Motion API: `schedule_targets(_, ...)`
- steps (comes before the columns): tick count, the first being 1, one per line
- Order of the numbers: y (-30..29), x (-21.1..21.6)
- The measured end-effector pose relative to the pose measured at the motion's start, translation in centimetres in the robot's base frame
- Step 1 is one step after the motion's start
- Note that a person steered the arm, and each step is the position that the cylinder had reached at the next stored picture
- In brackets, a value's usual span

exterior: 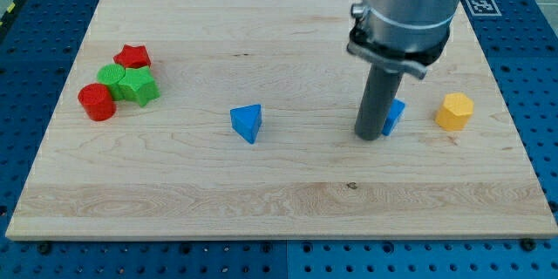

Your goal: Point your arm close to the blue triangle

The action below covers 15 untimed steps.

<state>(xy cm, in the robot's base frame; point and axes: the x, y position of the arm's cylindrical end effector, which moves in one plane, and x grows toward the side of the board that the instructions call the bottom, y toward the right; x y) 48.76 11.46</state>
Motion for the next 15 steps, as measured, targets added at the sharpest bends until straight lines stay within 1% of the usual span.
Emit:
schedule_targets(1, 3.5, -3.8)
schedule_targets(2, 5.8, -5.9)
schedule_targets(3, 5.3, -5.7)
schedule_targets(4, 1.5, -4.6)
schedule_targets(6, -7.4, -4.6)
schedule_targets(10, -18.9, -4.6)
schedule_targets(11, -22.3, -3.3)
schedule_targets(12, -25.1, -0.5)
schedule_targets(13, -24.9, 1.9)
schedule_targets(15, -18.1, 2.1)
